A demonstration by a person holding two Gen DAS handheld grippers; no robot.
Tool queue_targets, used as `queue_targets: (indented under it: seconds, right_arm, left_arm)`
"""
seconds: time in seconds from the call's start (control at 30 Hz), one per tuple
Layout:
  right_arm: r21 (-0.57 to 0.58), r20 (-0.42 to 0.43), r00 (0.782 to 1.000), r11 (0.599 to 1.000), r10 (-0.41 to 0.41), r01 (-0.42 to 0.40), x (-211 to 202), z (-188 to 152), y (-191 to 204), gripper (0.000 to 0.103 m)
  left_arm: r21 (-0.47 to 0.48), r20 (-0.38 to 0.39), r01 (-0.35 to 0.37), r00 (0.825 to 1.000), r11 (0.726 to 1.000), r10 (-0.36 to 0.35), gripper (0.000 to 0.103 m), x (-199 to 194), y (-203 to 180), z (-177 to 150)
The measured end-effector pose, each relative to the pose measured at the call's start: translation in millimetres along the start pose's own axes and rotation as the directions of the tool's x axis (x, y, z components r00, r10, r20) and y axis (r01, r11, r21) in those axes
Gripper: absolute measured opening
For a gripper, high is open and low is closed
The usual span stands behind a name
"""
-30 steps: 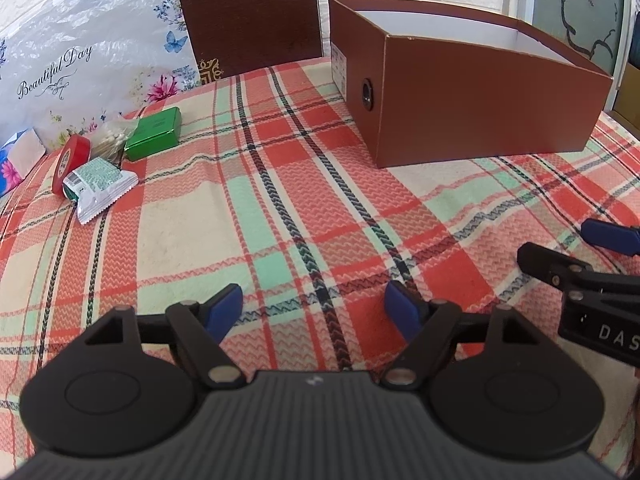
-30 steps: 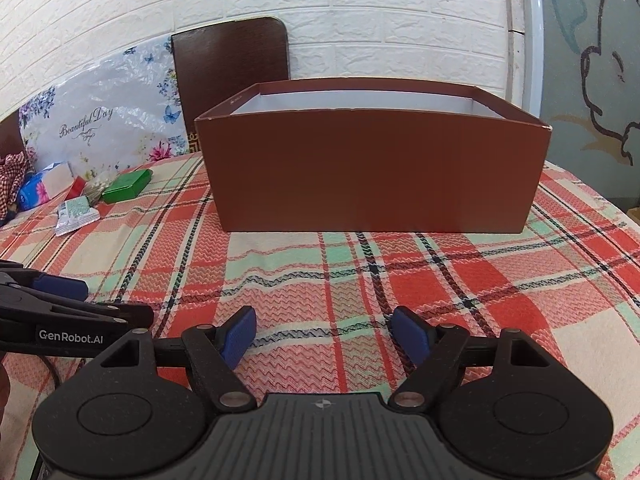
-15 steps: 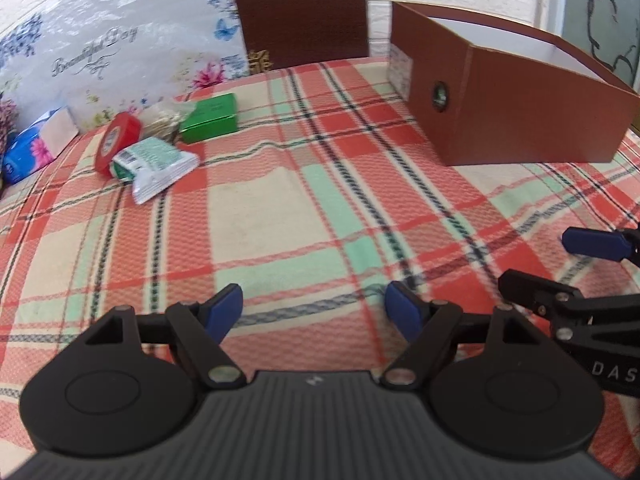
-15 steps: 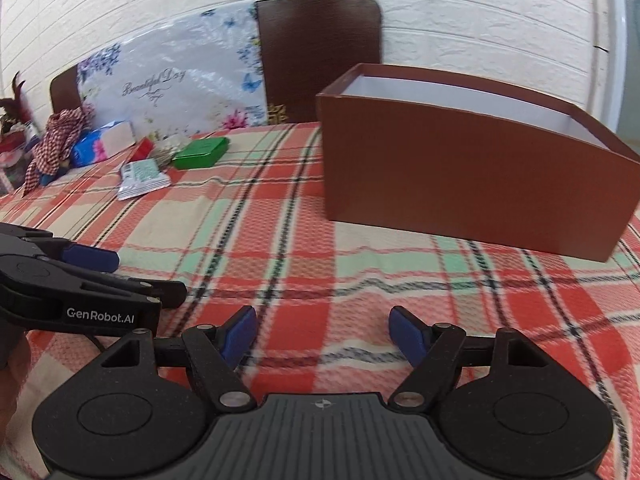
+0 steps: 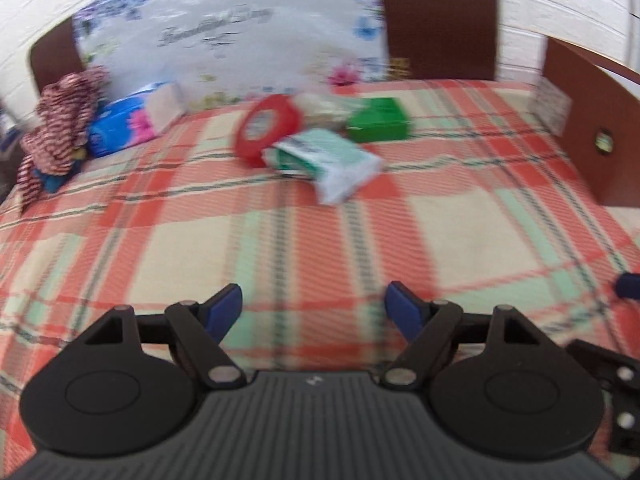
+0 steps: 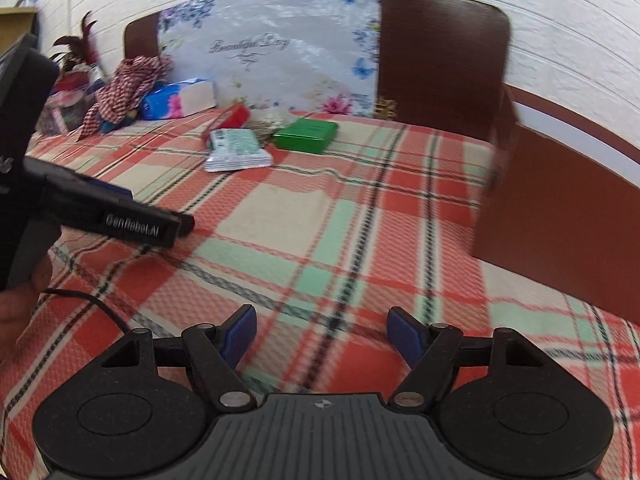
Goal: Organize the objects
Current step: 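Move the left gripper back toward the green-and-white wrapped packet, then grasp the green-and-white wrapped packet with the left gripper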
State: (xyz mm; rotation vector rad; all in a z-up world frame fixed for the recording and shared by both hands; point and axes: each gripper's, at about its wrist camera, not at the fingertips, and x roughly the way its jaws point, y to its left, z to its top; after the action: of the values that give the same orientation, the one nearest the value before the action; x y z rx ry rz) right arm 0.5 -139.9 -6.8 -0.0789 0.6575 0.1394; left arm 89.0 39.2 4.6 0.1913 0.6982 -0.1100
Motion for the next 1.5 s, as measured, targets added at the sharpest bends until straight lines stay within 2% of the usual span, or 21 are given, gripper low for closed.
queue_targets:
  seconds: [0.13,0.17,0.23,0.27,0.4,0.53,0.7,0.8,0.9,1.0,1.07,1.1,1.13,1.2,1.33,1.5]
  right_arm:
    - [-0.051,0.021,0.999,0.998,0.034,-0.033,20.3,14.8,18.7,0.072]
    - [-0.058,0.026,0.999,0.997,0.045,-0.044,26.6,19.5,22.6,0.072]
    - [-0.070,0.036,0.997,0.996,0.061,-0.058,39.8,30.2,28.9,0.072]
    - [-0.079,0.040,0.997,0.995,0.065,-0.062,46.9,35.6,32.0,0.072]
    - [-0.105,0.060,0.996,0.993,0.066,-0.059,73.8,57.0,42.7,0.072]
    - [-0.111,0.071,0.996,0.992,0.060,-0.052,94.2,72.8,48.7,0.072]
    - [-0.138,0.080,0.994,0.988,0.077,-0.066,106.8,83.7,55.7,0.073]
    - [-0.157,0.090,0.992,0.985,0.089,-0.075,115.4,90.8,62.1,0.079]
    - [-0.154,0.098,0.990,0.984,0.103,-0.087,124.4,98.8,64.9,0.079]
    - [-0.138,0.087,0.991,0.986,0.106,-0.093,135.6,106.3,63.4,0.079]
    - [-0.121,0.079,0.990,0.987,0.118,-0.108,141.0,109.3,62.0,0.076]
    - [-0.115,0.072,0.989,0.986,0.129,-0.120,143.5,110.9,61.9,0.066]
    - [-0.113,0.069,0.988,0.985,0.136,-0.127,144.5,111.5,61.5,0.065]
    - [-0.126,0.072,0.986,0.982,0.153,-0.143,142.8,110.0,62.1,0.048]
    - [-0.181,0.086,0.986,0.975,0.145,-0.127,131.1,99.6,66.6,0.045]
    - [-0.182,0.073,0.990,0.977,0.125,-0.110,103.3,77.6,51.9,0.045]
  left_arm:
    - [-0.064,0.042,-0.136,0.989,0.989,0.139,0.096,22.5,43.7,0.0]
    - [-0.093,0.052,-0.141,0.988,0.986,0.146,0.098,27.9,54.7,-0.9]
    - [-0.221,0.039,-0.056,0.997,0.974,0.066,0.099,35.4,82.0,-1.4]
    - [-0.250,0.045,-0.057,0.997,0.966,0.070,0.099,37.4,88.5,-1.2]
    - [-0.244,0.050,-0.082,0.994,0.966,0.097,0.100,39.5,84.4,-0.6]
    - [-0.261,0.057,-0.069,0.995,0.963,0.087,0.100,38.0,87.1,-1.3]
    - [-0.272,0.064,-0.060,0.995,0.960,0.080,0.100,38.0,88.5,-2.8]
    - [-0.278,0.068,-0.055,0.995,0.959,0.077,0.100,38.2,89.1,-3.2]
    - [-0.310,0.066,-0.069,0.993,0.948,0.094,0.097,38.0,93.1,-4.2]
    - [-0.308,0.070,-0.067,0.993,0.949,0.093,0.098,38.1,92.9,-4.1]
    - [-0.317,0.075,-0.061,0.993,0.947,0.089,0.098,37.6,94.5,-4.6]
    - [-0.318,0.075,-0.062,0.993,0.946,0.090,0.098,37.7,94.6,-4.6]
    - [-0.318,0.074,-0.063,0.993,0.946,0.091,0.098,38.2,94.5,-4.3]
    - [-0.317,0.072,-0.067,0.993,0.946,0.095,0.098,38.8,94.1,-4.1]
    - [-0.310,0.067,-0.074,0.993,0.948,0.099,0.098,39.9,92.6,-3.5]
    - [-0.303,0.063,-0.078,0.993,0.950,0.101,0.099,40.4,91.9,-3.3]
